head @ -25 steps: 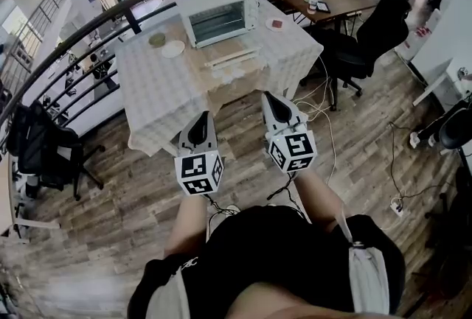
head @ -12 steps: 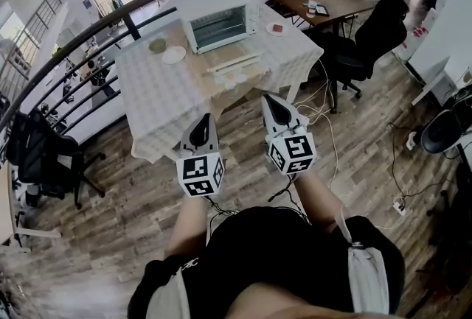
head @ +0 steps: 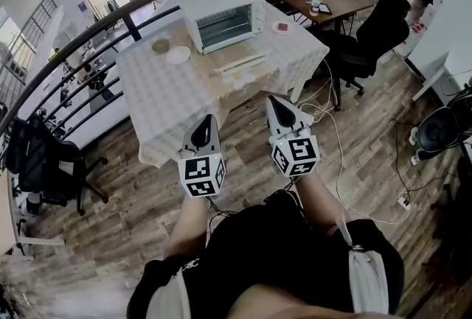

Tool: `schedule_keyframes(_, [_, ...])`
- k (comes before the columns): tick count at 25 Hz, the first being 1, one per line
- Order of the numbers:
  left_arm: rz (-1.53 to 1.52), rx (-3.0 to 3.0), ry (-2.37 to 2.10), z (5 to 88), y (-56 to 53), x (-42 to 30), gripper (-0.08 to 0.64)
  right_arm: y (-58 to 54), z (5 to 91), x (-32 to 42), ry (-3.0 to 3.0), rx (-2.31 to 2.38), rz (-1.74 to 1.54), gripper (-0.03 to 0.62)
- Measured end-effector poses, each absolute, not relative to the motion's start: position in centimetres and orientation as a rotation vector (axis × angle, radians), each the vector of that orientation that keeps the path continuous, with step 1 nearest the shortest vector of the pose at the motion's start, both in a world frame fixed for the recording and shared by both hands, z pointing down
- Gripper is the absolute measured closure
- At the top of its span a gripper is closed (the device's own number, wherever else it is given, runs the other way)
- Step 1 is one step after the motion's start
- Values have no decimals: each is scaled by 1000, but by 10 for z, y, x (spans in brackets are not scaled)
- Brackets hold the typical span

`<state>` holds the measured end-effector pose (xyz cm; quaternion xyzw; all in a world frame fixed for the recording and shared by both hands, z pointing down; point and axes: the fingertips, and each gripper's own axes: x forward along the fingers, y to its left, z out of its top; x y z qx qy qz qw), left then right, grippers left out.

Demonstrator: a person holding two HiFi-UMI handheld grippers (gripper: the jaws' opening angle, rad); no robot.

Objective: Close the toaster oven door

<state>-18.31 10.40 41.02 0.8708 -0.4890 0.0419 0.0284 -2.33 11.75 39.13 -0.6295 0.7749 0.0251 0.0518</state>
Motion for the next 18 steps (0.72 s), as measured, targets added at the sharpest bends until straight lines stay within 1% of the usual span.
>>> schedule_keyframes(5, [134, 2688, -1491, 416, 90, -189, 546, 104, 397, -30, 2356, -1931, 70, 591])
schedule_keyframes(12, [139, 2697, -1496, 420, 54, -176, 546, 68, 398, -14, 2337, -1927, 86, 591])
schedule_keyframes(18, [137, 2682, -1522, 428, 6, -161, 546, 16, 401, 0, 2352, -1896, 98, 591])
